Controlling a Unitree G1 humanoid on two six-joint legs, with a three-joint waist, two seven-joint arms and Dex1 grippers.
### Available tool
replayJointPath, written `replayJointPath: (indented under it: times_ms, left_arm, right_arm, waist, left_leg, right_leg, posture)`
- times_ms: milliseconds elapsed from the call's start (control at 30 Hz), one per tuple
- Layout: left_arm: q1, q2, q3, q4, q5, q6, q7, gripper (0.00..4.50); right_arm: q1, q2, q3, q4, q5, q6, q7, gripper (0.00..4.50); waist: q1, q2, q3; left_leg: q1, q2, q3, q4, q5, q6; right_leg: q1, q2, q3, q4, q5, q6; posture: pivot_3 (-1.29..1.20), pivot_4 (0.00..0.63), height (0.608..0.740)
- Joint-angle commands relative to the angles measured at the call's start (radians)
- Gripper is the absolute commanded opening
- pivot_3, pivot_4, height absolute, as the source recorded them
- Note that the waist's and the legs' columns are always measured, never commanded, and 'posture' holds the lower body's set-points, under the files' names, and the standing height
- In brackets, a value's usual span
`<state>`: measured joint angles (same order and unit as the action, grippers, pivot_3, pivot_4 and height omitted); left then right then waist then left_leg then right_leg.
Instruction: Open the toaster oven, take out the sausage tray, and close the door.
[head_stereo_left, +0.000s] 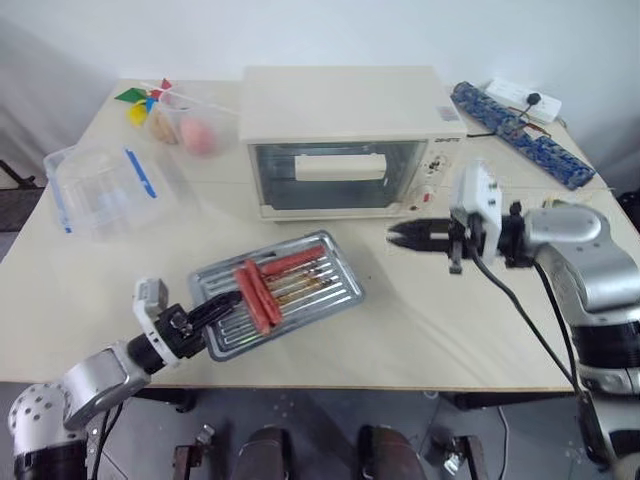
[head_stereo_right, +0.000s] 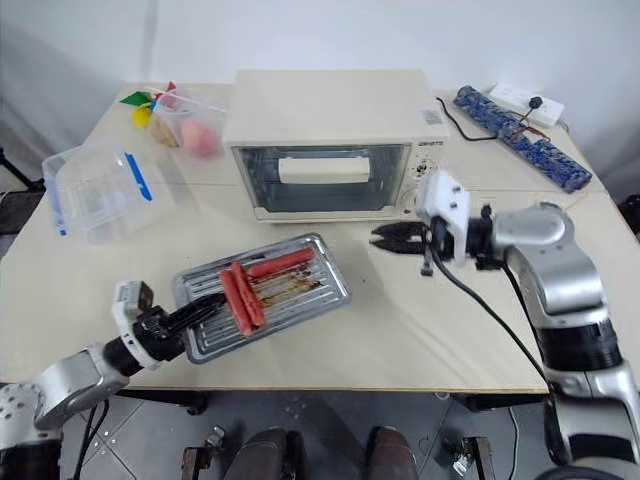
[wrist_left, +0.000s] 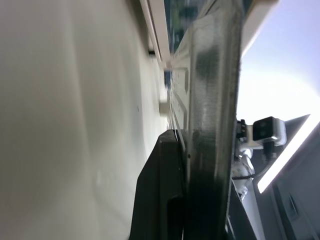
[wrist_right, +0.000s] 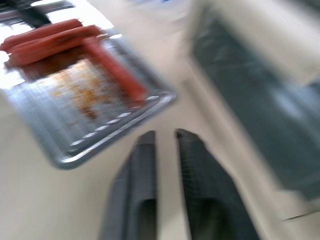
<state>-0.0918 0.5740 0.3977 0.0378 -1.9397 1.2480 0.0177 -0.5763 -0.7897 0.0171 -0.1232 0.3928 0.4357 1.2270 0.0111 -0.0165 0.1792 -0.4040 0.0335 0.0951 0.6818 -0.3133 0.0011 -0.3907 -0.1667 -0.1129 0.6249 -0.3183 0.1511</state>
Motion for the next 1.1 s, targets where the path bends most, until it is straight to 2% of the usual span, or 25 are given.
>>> replayJointPath:
  times_ms: [33, 167, 267, 300, 500, 833, 933, 1100]
  left_arm:
    - [-0.085, 0.029, -0.059, 0.058, -0.033, 0.029, -0.031, 0.00]
    - [-0.202, 0.038, -0.148, 0.168, -0.023, 0.043, -0.025, 0.00]
    - [-0.309, 0.020, -0.202, 0.269, 0.050, 0.069, -0.065, 0.00]
    - [-0.333, 0.017, -0.213, 0.293, 0.080, 0.077, -0.080, 0.00]
    - [-0.492, -0.035, -0.259, 0.433, 0.287, 0.127, -0.223, 0.00]
    - [-0.654, -0.083, -0.401, 0.589, 0.747, 0.117, -0.565, 0.00]
    - [-0.678, -0.099, -0.419, 0.619, 0.847, 0.104, -0.637, 0.60]
    - [-0.717, -0.120, -0.397, 0.690, 0.974, 0.085, -0.690, 2.06]
  right_arm:
    - [0.061, -0.048, -0.062, -0.066, 0.049, -0.013, 0.038, 1.94]
    - [0.150, -0.070, -0.112, -0.079, 0.096, -0.007, 0.059, 3.28]
    - [0.230, -0.103, -0.155, -0.090, 0.133, 0.011, 0.088, 4.33]
    - [0.242, -0.105, -0.168, -0.092, 0.147, 0.015, 0.087, 4.49]
    - [0.293, -0.100, -0.247, -0.086, 0.230, 0.062, 0.061, 4.49]
    - [0.364, -0.120, -0.272, -0.097, 0.209, 0.059, -0.002, 4.49]
    - [0.370, -0.119, -0.277, -0.107, 0.212, 0.060, -0.019, 4.50]
    - [0.374, -0.125, -0.277, -0.111, 0.208, 0.059, -0.034, 4.50]
  waist:
    - [0.003, 0.000, 0.000]
    - [0.004, 0.000, 0.000]
    - [0.016, 0.000, 0.000]
    - [0.018, 0.000, 0.000]
    - [0.017, 0.000, 0.000]
    - [0.023, 0.001, 0.000]
    - [0.028, 0.001, -0.001]
    - [0.033, 0.001, -0.001]
  left_leg:
    - [0.000, 0.000, 0.000, 0.000, 0.000, 0.000]
    - [0.000, 0.000, 0.000, 0.000, 0.000, 0.000]
    - [0.000, -0.001, 0.002, 0.000, 0.000, 0.000]
    - [0.000, -0.001, 0.004, 0.000, 0.000, 0.000]
    - [0.000, -0.001, 0.006, 0.001, 0.001, 0.001]
    - [0.001, -0.002, 0.007, 0.001, 0.002, 0.002]
    - [0.002, -0.002, 0.007, 0.001, 0.002, 0.002]
    - [0.002, -0.002, 0.006, 0.001, 0.002, 0.002]
  right_leg:
    - [0.000, 0.000, 0.001, 0.000, 0.000, 0.000]
    - [0.000, 0.000, 0.001, 0.000, 0.000, 0.000]
    - [0.000, 0.000, 0.000, 0.000, 0.000, 0.000]
    - [0.001, 0.000, 0.000, 0.000, 0.000, 0.000]
    - [0.001, 0.000, 0.000, 0.000, 0.000, 0.001]
    - [0.002, 0.000, 0.000, -0.002, 0.000, 0.001]
    - [0.006, 0.000, 0.000, -0.005, 0.000, 0.001]
    - [0.007, 0.000, 0.000, -0.005, 0.001, 0.001]
  posture:
    - [0.00, 0.150, 0.740]
    - [0.00, 0.150, 0.740]
    - [0.00, 0.150, 0.740]
    - [0.00, 0.150, 0.740]
    - [0.00, 0.150, 0.740]
    - [0.00, 0.150, 0.740]
    - [0.00, 0.150, 0.740]
    - [0.00, 0.150, 0.740]
